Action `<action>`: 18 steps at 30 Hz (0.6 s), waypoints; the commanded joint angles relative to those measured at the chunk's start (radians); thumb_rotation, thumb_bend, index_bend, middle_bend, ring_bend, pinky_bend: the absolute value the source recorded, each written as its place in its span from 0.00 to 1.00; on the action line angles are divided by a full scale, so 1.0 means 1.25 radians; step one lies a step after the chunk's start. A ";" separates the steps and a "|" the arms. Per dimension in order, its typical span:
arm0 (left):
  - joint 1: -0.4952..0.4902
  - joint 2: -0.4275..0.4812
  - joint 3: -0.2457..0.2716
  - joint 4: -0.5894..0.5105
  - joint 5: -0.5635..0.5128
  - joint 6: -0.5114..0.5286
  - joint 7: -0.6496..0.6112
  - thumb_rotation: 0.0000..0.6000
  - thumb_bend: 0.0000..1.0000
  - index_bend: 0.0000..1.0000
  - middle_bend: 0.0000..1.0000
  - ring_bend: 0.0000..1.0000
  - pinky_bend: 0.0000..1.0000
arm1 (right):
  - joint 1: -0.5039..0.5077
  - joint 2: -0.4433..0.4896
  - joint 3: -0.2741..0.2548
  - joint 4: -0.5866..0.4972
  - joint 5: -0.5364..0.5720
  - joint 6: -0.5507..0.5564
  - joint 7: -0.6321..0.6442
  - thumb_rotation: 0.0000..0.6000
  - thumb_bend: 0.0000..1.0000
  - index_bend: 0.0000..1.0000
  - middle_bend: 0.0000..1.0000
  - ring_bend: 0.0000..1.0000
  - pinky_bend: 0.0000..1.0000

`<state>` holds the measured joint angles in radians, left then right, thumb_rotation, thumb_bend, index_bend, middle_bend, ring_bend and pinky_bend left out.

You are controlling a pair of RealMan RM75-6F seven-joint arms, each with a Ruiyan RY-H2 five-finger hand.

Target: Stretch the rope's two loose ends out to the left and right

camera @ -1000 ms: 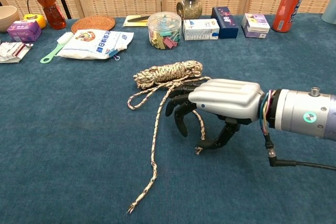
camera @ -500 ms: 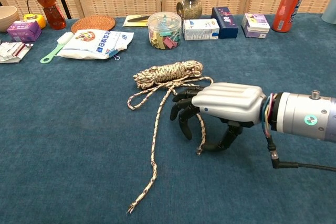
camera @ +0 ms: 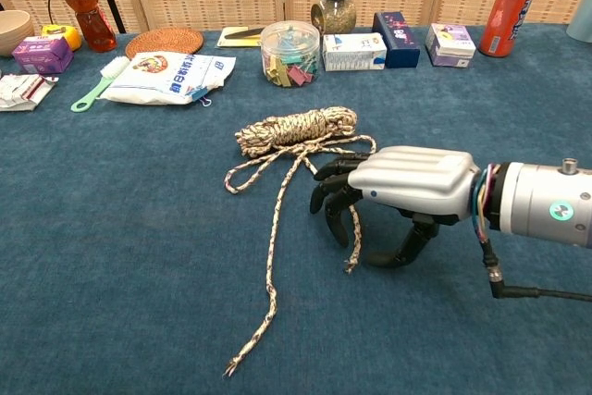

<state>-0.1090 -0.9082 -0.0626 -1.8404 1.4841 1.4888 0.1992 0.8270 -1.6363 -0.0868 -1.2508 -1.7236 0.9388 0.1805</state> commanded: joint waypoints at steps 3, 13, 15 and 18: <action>0.002 0.001 0.000 0.001 -0.001 0.002 -0.001 1.00 0.20 0.29 0.16 0.15 0.03 | 0.000 -0.006 -0.004 0.005 0.001 -0.005 -0.001 1.00 0.36 0.48 0.22 0.07 0.00; 0.006 0.005 0.001 0.004 -0.002 0.007 -0.007 1.00 0.20 0.29 0.16 0.14 0.03 | 0.005 -0.019 -0.005 0.021 0.007 -0.016 0.003 1.00 0.36 0.50 0.22 0.08 0.00; 0.006 0.005 0.001 0.005 -0.002 0.007 -0.006 1.00 0.20 0.29 0.16 0.14 0.03 | 0.005 -0.020 -0.005 0.021 0.008 -0.017 0.003 1.00 0.36 0.51 0.22 0.09 0.00; 0.006 0.004 0.002 0.006 -0.002 0.006 -0.008 1.00 0.20 0.29 0.16 0.14 0.03 | 0.005 -0.022 -0.005 0.021 0.010 -0.018 0.003 1.00 0.36 0.52 0.23 0.09 0.00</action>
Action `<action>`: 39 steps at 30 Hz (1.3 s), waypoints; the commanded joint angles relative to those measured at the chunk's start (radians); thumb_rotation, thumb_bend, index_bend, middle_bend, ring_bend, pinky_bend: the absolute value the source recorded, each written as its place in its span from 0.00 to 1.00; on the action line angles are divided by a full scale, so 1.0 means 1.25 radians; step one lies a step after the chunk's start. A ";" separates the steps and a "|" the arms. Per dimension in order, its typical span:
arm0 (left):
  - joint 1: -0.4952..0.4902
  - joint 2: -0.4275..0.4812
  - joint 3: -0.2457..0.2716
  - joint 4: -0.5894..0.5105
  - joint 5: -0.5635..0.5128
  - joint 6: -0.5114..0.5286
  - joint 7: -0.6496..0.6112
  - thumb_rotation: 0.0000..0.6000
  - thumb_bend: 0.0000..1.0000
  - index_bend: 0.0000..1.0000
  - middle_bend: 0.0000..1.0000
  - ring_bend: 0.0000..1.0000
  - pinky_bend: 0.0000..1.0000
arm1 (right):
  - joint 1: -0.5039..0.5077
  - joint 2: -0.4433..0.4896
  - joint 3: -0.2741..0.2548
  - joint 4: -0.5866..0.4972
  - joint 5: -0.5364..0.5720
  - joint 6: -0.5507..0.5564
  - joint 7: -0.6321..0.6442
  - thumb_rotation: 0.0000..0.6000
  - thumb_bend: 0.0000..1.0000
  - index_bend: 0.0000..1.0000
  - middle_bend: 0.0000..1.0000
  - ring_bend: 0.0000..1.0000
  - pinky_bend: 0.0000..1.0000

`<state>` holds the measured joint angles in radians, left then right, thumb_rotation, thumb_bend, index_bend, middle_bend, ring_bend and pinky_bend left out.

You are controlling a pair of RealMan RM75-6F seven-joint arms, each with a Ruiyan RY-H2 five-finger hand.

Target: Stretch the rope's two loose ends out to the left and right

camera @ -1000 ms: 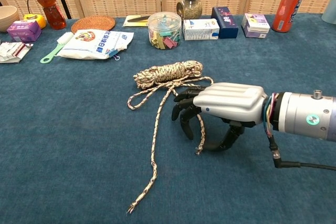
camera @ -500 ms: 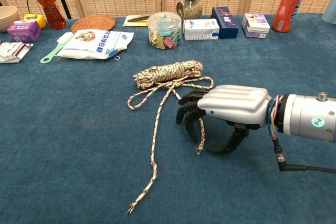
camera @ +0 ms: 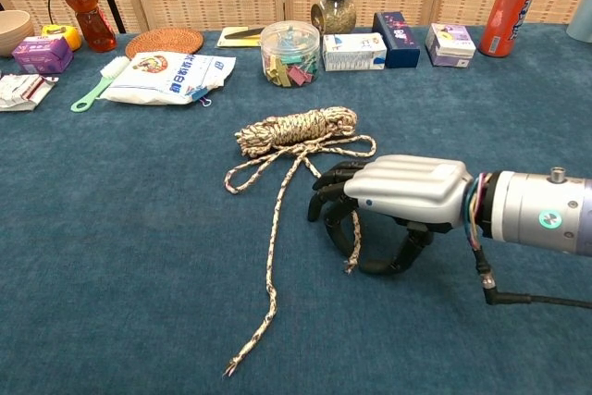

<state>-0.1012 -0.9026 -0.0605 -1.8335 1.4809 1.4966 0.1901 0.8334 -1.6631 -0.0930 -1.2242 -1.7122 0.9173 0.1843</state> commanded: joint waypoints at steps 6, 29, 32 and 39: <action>0.001 0.000 0.000 0.002 0.000 0.002 -0.002 1.00 0.20 0.29 0.16 0.14 0.03 | 0.001 0.001 -0.002 -0.002 0.004 -0.004 -0.001 1.00 0.38 0.51 0.23 0.09 0.00; 0.004 0.001 -0.001 0.002 -0.003 0.005 0.000 1.00 0.20 0.29 0.16 0.14 0.03 | 0.004 0.000 0.000 -0.011 0.011 -0.009 -0.008 1.00 0.45 0.54 0.24 0.10 0.00; 0.004 0.001 0.000 0.003 -0.001 0.004 -0.001 1.00 0.20 0.29 0.16 0.14 0.03 | 0.004 0.000 0.001 -0.011 0.013 -0.010 -0.009 1.00 0.48 0.54 0.24 0.10 0.00; 0.004 0.000 0.000 0.005 0.000 0.005 -0.004 1.00 0.20 0.29 0.16 0.14 0.03 | 0.004 -0.001 0.002 -0.015 0.018 -0.014 -0.015 1.00 0.51 0.56 0.25 0.11 0.00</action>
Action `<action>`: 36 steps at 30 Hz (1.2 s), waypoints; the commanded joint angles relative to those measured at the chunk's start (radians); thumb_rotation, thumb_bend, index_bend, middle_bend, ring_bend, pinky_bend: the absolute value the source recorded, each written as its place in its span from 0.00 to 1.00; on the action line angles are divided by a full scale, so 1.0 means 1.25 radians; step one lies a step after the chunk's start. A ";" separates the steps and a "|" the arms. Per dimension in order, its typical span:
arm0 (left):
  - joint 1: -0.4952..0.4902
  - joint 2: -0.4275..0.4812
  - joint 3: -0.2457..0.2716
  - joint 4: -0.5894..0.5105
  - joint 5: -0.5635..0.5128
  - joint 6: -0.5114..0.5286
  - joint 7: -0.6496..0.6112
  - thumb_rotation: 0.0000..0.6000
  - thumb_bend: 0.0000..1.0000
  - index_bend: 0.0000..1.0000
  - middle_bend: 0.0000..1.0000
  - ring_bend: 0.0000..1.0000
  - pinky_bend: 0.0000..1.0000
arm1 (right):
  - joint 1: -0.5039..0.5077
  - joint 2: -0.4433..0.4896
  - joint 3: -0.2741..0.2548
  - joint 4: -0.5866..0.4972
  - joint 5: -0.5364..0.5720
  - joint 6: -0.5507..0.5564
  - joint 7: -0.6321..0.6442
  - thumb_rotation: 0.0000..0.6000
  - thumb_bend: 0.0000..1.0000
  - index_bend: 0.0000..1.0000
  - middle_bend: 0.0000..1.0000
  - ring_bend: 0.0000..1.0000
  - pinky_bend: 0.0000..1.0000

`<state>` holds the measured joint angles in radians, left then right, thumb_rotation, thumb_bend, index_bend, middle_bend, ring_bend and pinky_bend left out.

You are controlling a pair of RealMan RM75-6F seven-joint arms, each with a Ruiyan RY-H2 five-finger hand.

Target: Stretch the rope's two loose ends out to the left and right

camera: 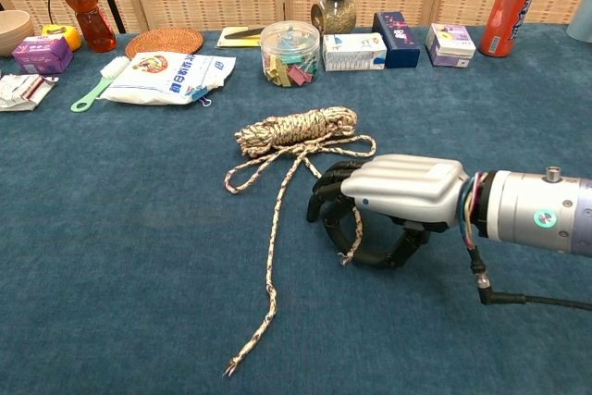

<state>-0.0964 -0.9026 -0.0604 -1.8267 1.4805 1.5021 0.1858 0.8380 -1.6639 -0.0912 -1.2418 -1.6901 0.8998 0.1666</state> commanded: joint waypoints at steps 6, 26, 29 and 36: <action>-0.005 0.001 0.005 0.000 0.020 -0.005 0.001 1.00 0.20 0.29 0.16 0.14 0.03 | -0.005 0.003 0.003 -0.010 0.004 0.007 -0.006 1.00 0.53 0.57 0.26 0.12 0.00; -0.202 -0.064 0.048 0.079 0.308 -0.199 -0.016 1.00 0.21 0.37 0.18 0.16 0.03 | -0.056 0.013 0.016 -0.050 0.049 0.039 -0.046 1.00 0.53 0.58 0.26 0.12 0.00; -0.232 -0.082 0.051 0.089 0.328 -0.229 -0.026 1.00 0.21 0.37 0.18 0.14 0.03 | -0.060 0.016 0.019 -0.058 0.052 0.042 -0.053 1.00 0.54 0.58 0.26 0.12 0.00; -0.287 -0.147 0.062 0.139 0.347 -0.279 -0.053 1.00 0.21 0.37 0.18 0.11 0.03 | -0.080 0.035 0.020 -0.080 0.063 0.057 -0.075 1.00 0.54 0.58 0.26 0.12 0.00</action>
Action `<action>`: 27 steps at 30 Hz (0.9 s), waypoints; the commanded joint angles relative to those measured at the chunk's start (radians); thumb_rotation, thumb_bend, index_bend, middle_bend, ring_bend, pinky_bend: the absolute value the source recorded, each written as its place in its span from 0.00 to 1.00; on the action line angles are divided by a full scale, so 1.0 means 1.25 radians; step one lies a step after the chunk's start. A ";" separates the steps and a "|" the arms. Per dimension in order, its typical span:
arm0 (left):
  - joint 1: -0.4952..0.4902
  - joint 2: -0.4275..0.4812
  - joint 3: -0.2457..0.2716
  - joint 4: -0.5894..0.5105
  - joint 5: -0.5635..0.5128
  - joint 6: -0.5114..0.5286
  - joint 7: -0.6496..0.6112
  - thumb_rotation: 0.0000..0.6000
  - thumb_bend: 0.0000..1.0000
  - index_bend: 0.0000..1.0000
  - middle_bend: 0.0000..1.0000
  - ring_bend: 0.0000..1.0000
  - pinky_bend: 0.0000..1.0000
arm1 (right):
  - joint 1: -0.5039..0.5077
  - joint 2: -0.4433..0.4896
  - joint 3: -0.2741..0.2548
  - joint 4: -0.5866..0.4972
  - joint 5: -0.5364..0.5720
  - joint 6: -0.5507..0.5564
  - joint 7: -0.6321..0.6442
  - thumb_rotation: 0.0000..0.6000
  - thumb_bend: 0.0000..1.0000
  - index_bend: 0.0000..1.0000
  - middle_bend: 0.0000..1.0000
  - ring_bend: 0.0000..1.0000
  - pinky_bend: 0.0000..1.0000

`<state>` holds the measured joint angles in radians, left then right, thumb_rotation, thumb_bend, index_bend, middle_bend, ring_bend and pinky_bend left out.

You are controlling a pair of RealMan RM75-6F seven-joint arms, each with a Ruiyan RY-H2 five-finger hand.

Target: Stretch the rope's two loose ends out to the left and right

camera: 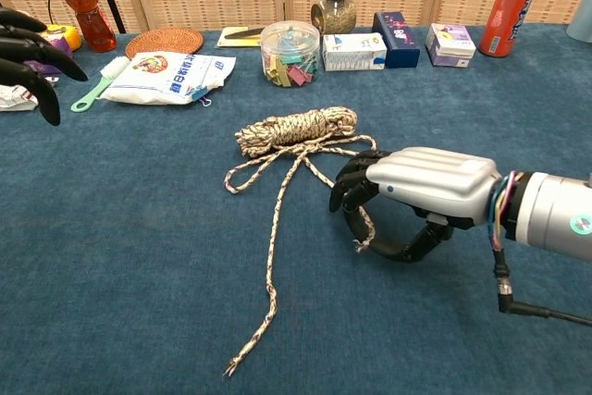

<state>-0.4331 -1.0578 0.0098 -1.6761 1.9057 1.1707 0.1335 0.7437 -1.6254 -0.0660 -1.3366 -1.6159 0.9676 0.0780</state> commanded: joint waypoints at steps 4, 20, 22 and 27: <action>-0.033 -0.057 0.012 0.052 0.015 -0.012 -0.025 1.00 0.21 0.37 0.16 0.07 0.03 | -0.015 0.019 -0.002 -0.010 0.010 0.006 -0.014 1.00 0.54 0.58 0.26 0.12 0.00; -0.103 -0.175 0.048 0.204 0.076 -0.006 -0.072 1.00 0.22 0.37 0.00 0.00 0.00 | -0.047 0.046 -0.003 -0.021 0.031 0.009 -0.038 1.00 0.53 0.58 0.26 0.12 0.00; -0.114 -0.205 0.053 0.226 0.080 -0.013 -0.082 1.00 0.22 0.37 0.00 0.00 0.00 | -0.053 0.048 -0.001 -0.020 0.039 0.009 -0.038 1.00 0.53 0.58 0.26 0.12 0.00; -0.135 -0.250 0.061 0.268 0.088 -0.012 -0.094 1.00 0.22 0.37 0.00 0.00 0.00 | -0.060 0.050 0.000 -0.021 0.045 0.006 -0.042 1.00 0.54 0.58 0.26 0.12 0.00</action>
<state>-0.5931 -1.3591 0.0818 -1.3523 2.0119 1.1565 0.0232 0.6693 -1.5632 -0.0664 -1.3633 -1.5602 0.9755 0.0255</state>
